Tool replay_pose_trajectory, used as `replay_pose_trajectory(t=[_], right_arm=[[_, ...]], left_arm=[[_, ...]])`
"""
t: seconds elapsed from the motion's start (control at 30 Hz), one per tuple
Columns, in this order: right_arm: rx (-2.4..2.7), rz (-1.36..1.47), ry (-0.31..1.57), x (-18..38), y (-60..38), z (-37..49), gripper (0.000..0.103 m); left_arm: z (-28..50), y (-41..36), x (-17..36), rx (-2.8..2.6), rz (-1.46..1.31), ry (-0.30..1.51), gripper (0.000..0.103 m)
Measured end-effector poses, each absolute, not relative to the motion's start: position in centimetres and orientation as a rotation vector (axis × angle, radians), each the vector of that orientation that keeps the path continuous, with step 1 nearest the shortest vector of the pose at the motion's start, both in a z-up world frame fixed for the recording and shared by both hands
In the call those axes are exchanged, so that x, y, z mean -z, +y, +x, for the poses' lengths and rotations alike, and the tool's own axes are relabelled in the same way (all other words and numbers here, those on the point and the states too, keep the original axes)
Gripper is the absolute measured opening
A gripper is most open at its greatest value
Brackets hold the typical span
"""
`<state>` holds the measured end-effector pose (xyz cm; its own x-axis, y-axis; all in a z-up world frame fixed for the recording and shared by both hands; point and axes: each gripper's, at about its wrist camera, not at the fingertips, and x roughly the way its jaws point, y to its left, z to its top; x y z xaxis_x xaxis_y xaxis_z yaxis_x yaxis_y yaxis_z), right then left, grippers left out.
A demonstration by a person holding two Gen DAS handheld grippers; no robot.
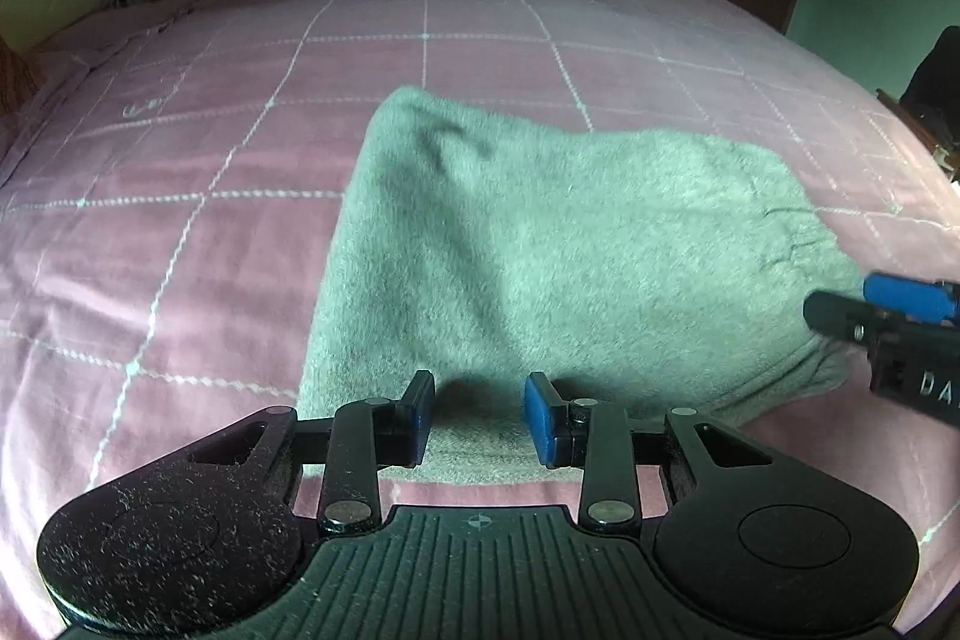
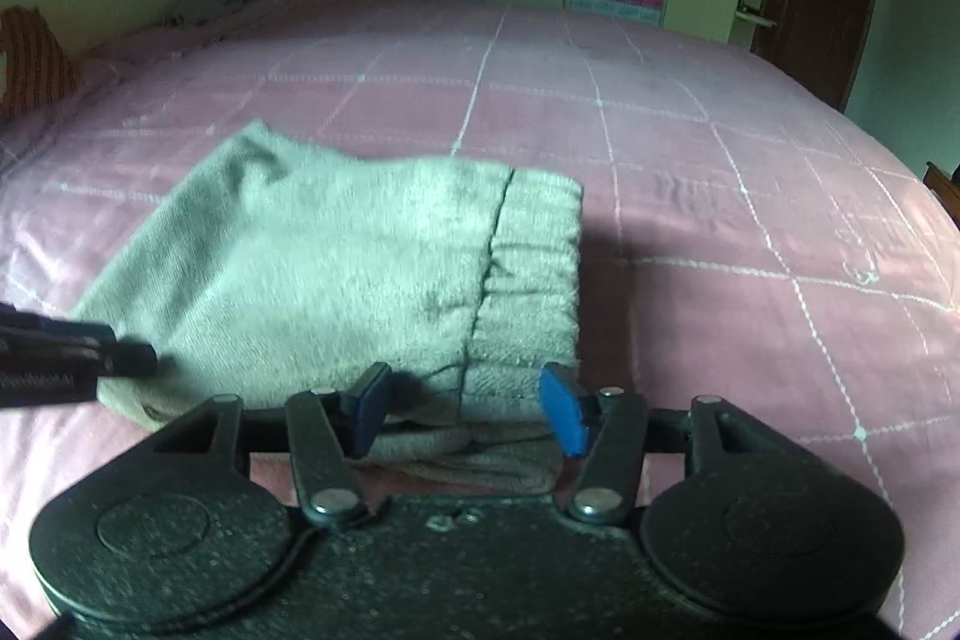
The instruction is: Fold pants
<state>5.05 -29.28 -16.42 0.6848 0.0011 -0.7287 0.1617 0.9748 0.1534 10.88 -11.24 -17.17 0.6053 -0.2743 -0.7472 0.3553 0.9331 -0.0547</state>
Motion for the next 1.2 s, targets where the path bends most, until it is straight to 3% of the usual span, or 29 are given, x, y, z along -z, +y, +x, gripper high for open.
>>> replay_pose_trajectory(t=[0.17,0.33,0.6,0.8,0.97,1.07,1.2], right_arm=[[0.108,0.195,0.701,13.6,-29.4,5.7,0.055],[0.075,0.18,0.863,17.0,-28.8,7.2,0.055],[0.087,0.227,0.76,13.9,-30.4,6.6,0.062],[0.07,0.19,0.801,14.7,-30.0,11.5,0.041],[0.107,0.167,0.838,16.4,-30.5,14.4,0.04],[0.102,0.134,0.91,19.5,-30.6,14.3,0.04],[0.105,0.173,0.875,18.5,-31.3,13.6,0.043]], left_arm=[[12.5,-11.5,17.3,0.331,0.109,0.866,0.034],[12.0,-11.3,17.6,0.366,0.139,0.865,0.034],[16.0,-9.1,15.7,0.297,0.097,0.836,0.034],[21.2,-12.1,16.6,0.335,0.141,0.853,0.034],[24.3,-12.6,19.7,0.322,0.143,0.931,0.034],[23.4,-12.9,19.5,0.337,0.18,0.901,0.034],[21.5,-11.6,18.0,0.343,0.157,0.881,0.035]])
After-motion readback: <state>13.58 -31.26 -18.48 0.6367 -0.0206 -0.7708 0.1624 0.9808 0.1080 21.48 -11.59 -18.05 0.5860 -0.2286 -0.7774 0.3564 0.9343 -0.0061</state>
